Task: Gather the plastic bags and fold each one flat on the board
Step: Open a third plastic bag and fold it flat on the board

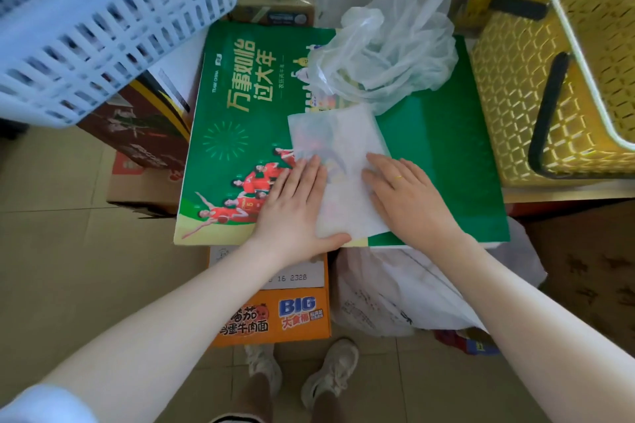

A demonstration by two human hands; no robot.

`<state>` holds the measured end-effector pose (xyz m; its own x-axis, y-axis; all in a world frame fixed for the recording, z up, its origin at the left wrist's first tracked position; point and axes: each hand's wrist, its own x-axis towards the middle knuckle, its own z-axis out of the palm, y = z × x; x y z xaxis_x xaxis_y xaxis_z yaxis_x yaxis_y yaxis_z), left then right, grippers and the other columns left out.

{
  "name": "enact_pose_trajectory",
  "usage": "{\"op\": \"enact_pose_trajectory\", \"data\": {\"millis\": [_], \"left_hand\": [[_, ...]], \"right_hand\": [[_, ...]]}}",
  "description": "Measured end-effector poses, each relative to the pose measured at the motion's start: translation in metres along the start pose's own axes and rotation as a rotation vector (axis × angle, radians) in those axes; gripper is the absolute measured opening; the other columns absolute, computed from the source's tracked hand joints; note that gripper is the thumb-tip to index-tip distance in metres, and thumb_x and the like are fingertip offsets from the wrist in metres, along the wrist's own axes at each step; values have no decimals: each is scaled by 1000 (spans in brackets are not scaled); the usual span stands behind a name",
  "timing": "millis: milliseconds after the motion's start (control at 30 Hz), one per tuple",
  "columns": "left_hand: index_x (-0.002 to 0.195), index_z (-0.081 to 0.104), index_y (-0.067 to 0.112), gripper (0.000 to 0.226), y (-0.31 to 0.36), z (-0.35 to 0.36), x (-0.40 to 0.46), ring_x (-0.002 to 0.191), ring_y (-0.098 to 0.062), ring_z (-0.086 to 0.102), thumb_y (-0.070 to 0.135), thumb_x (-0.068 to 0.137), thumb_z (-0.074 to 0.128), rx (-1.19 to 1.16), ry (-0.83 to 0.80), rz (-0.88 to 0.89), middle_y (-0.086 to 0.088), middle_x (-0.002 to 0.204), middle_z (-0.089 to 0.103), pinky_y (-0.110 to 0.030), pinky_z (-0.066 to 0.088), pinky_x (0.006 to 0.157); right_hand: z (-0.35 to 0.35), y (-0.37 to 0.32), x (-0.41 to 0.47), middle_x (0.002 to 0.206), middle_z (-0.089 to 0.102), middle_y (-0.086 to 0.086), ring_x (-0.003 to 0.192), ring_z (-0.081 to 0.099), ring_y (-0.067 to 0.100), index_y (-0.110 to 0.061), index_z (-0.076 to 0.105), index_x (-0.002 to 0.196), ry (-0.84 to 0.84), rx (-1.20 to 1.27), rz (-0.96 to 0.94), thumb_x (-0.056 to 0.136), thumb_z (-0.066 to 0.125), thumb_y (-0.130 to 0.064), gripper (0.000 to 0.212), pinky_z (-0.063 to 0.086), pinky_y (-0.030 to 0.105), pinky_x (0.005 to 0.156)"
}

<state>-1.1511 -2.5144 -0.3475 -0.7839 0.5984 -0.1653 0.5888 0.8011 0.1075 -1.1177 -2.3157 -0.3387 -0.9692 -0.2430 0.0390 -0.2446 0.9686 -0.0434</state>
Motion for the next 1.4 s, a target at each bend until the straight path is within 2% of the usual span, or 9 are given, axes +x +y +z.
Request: {"op": "enact_pose_trajectory", "data": {"millis": [200, 367, 500, 600, 800, 933, 1067, 1267, 1400], "left_hand": [[146, -8, 10, 113, -1, -2, 1, 142, -22, -14, 80, 58, 7, 4, -45, -13, -8, 155, -14, -37, -9, 114], [147, -7, 16, 104, -2, -4, -3, 142, -25, -7, 77, 66, 18, -46, -4, 12, -6, 152, -19, -40, -5, 114], [131, 47, 8, 64, -2, -4, -12, 128, -28, 30, 52, 85, 38, -184, 202, 221, -16, 140, 42, -46, 22, 111], [117, 61, 9, 60, 3, 2, -26, 118, -20, 43, 55, 83, 43, -249, 206, 321, -9, 124, 59, -37, 19, 110], [101, 64, 8, 44, 0, 5, -43, 107, -12, 56, 46, 82, 54, -641, 266, 240, -1, 113, 65, -30, 40, 98], [90, 53, 21, 18, 1, 3, -47, 87, -8, 62, 36, 88, 44, -807, 211, 150, 1, 96, 69, -19, 48, 72], [95, 51, 9, 26, 7, -10, -42, 49, -3, 44, 33, 94, 43, -814, 284, 20, 12, 55, 40, -15, 27, 45], [112, 48, 10, 28, 5, -20, -14, 74, -7, 58, 27, 91, 55, -889, 203, -174, 8, 96, 61, -9, 40, 52], [90, 49, 10, 16, 2, -17, 4, 59, -25, 52, 25, 94, 48, -741, 220, -256, -7, 75, 63, -32, 33, 49]], "right_hand": [[-11, 15, -47, 143, 45, 9, 127, 49, 23, -8, 48, 134, -229, 43, -64, 82, 37, -39, 61, 42, 40, 100], [-17, 14, -45, 126, 61, 9, 109, 63, 21, -9, 63, 116, -113, 72, -73, 75, 44, -26, 48, 53, 33, 79], [-10, 8, -40, 113, 68, 12, 98, 68, 26, -4, 66, 98, -50, 51, -54, 60, 68, -8, 38, 53, 31, 66], [-10, 4, -36, 100, 70, 11, 90, 67, 31, -4, 62, 88, 3, 141, 20, 73, 51, -13, 21, 51, 34, 67], [-20, -5, -60, 120, 64, -4, 127, 44, 8, -29, 51, 90, 37, 610, 81, 84, 43, -28, 10, 30, 29, 108], [-28, -6, -68, 121, 61, -9, 120, 49, 2, -34, 55, 104, -149, 902, 226, 81, 58, -27, 24, 39, 19, 96], [-28, -3, -59, 92, 63, -17, 79, 55, -7, -38, 57, 98, -127, 1057, 408, 84, 65, -9, 34, 43, 11, 76], [-25, -1, -33, 68, 49, -7, 60, 41, 10, -22, 58, 85, -82, 1113, 671, 97, 44, -19, 19, 35, 26, 57], [-22, -3, -11, 63, 41, -2, 59, 36, 16, -15, 43, 70, -60, 889, 758, 97, 40, -22, 28, 24, 31, 54]]}}
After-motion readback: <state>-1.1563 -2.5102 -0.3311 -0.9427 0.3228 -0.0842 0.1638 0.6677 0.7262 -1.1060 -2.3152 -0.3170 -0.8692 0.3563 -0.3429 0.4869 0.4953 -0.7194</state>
